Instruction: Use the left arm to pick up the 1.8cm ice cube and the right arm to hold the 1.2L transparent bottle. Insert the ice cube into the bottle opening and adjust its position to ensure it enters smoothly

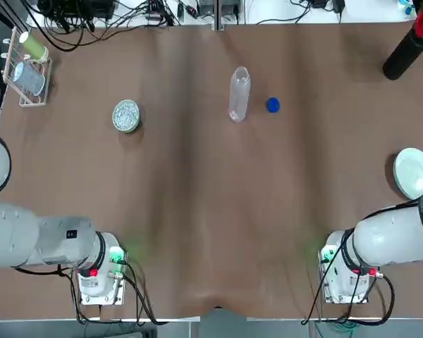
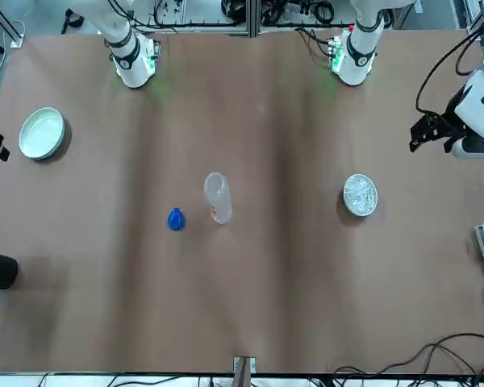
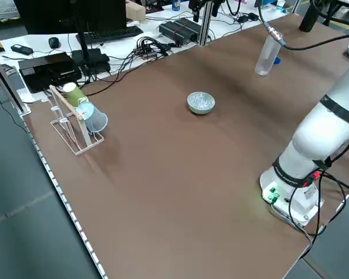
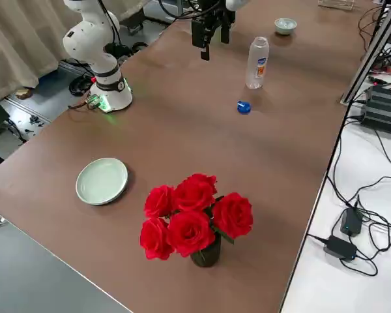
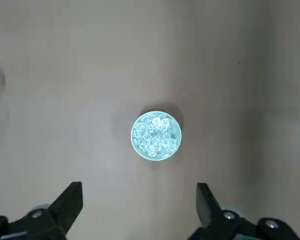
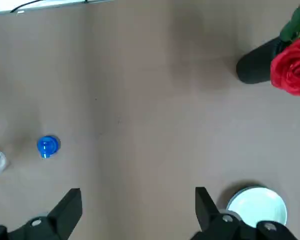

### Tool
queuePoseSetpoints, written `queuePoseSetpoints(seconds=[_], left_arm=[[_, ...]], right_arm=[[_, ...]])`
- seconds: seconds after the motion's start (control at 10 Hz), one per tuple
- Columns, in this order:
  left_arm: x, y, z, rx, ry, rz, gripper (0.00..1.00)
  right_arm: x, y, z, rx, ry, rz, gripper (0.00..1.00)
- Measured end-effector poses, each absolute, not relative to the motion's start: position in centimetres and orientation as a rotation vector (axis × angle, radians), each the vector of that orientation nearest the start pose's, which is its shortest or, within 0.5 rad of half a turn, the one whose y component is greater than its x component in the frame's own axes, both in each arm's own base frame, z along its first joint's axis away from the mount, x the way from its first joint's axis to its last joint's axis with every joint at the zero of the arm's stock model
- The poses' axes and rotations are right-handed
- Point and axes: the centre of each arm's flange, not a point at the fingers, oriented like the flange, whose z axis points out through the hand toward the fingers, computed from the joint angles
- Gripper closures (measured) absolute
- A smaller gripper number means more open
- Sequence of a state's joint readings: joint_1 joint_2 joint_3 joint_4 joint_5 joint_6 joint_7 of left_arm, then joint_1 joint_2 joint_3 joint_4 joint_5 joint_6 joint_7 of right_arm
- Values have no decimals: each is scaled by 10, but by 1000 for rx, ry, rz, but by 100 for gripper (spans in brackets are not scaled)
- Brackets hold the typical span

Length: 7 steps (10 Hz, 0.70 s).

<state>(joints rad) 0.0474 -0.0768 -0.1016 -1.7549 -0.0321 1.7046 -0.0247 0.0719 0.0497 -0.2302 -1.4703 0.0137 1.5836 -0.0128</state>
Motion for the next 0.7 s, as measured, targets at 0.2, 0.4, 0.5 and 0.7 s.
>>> queuePoseSetpoints(seconds=[0.2, 0.4, 0.5, 0.7], left_arm=[[539, -33, 590, -3166, 37, -38, 0], [539, -33, 590, -3166, 37, -39, 0], [539, -33, 590, -3166, 37, -39, 0], [540, -33, 589, -3167, 36, -38, 0]], right_arm=[[565, -80, 645, -3128, 282, -85, 0], [566, -77, 644, -3127, 281, -83, 0], [566, -77, 644, -3127, 281, -83, 0], [567, -77, 646, -3134, 249, -107, 0]])
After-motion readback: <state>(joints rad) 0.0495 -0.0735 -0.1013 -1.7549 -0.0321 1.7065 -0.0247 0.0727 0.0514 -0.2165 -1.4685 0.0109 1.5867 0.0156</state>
